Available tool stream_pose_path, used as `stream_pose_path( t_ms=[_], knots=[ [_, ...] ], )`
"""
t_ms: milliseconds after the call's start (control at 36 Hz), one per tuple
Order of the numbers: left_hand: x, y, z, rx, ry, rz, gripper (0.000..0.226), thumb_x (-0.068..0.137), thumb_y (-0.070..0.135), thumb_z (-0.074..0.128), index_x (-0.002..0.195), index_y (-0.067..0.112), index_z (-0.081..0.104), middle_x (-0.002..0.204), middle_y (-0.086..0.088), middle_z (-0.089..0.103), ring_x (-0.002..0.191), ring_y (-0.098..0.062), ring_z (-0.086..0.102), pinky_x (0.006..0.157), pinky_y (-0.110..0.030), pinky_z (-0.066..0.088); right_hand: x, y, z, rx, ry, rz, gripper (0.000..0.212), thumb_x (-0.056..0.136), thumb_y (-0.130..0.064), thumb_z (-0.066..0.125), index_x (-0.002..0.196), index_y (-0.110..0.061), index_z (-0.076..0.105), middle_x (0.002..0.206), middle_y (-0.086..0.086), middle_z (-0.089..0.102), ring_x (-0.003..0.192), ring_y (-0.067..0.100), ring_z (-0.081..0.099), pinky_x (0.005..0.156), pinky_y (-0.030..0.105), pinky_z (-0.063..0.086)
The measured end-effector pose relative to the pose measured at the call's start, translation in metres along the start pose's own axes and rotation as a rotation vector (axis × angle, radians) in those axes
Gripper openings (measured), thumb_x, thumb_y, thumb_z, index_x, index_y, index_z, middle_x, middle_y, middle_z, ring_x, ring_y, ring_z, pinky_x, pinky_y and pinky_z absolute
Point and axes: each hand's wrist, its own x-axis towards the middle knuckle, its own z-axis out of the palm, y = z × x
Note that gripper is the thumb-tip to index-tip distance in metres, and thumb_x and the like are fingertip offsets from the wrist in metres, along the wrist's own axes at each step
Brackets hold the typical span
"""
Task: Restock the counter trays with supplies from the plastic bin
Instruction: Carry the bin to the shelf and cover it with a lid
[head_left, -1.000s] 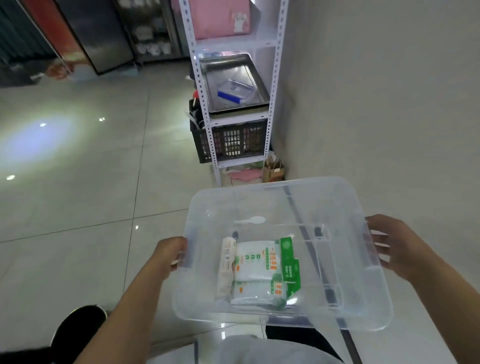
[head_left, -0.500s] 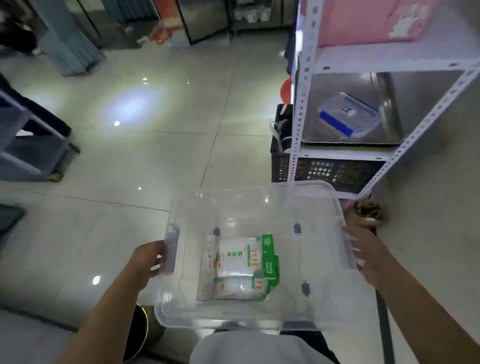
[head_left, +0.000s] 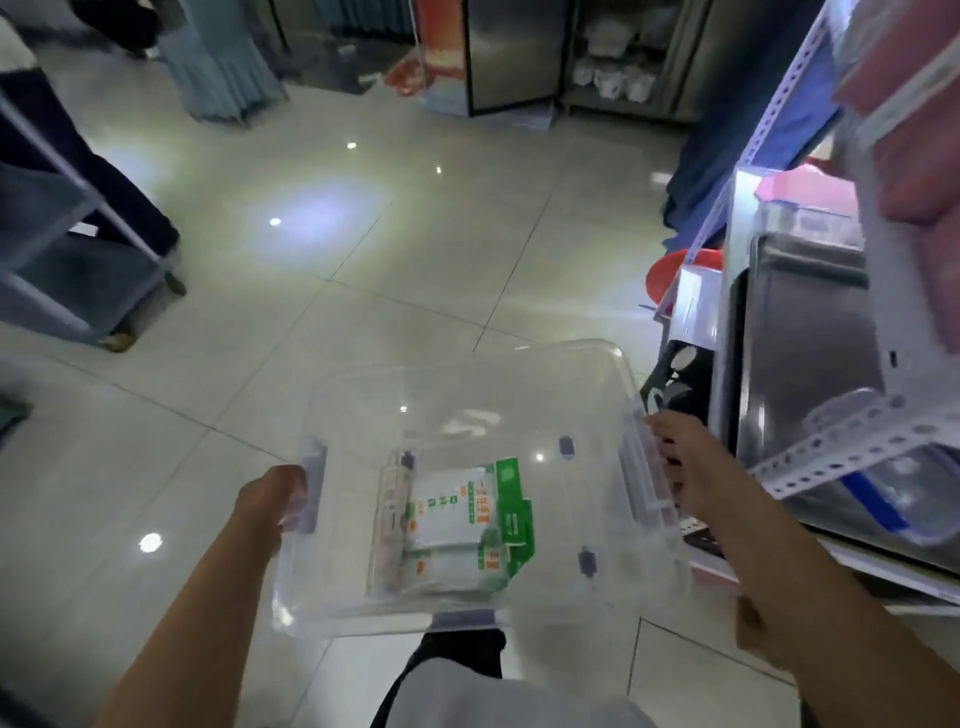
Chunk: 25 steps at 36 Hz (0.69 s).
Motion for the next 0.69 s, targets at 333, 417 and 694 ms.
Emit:
stream_pose_path(
  t_ms=[333,417,694],
  knots=[
    [0.116,0.264,0.148,0.080,-0.255,0.148,0.008,0.087,0.009,0.054,0.085,0.007,0.061,0.079,-0.009,0.057,0.065,-0.022,0.054,0.057,-0.031,0.040,0.102,-0.162,0.011,0.191,0.146,-0.064,0.015,0.084,-0.032,0.063,0.094,-0.021,0.065,0.088,0.000,0.060,0.075,0.019,0.053,0.066,0.033,0.043],
    [0.141,0.327,0.199,0.133,-0.294,0.172,0.008,0.084,0.008,0.055,0.079,0.010,0.060,0.076,-0.008,0.058,0.065,-0.022,0.055,0.060,-0.031,0.041,0.140,-0.195,0.007,0.251,0.207,-0.057,0.013,0.082,-0.034,0.063,0.085,-0.022,0.066,0.083,0.000,0.063,0.073,0.020,0.056,0.063,0.032,0.043],
    [0.222,0.500,0.371,0.401,-0.354,0.219,0.012,0.082,0.012,0.056,0.070,0.015,0.055,0.080,-0.007,0.056,0.071,-0.024,0.055,0.062,-0.030,0.042,0.299,-0.287,-0.006,0.491,0.308,0.034,0.019,0.078,-0.033,0.064,0.065,-0.021,0.068,0.054,-0.003,0.061,0.042,0.013,0.053,0.050,0.026,0.043]
  ],
)
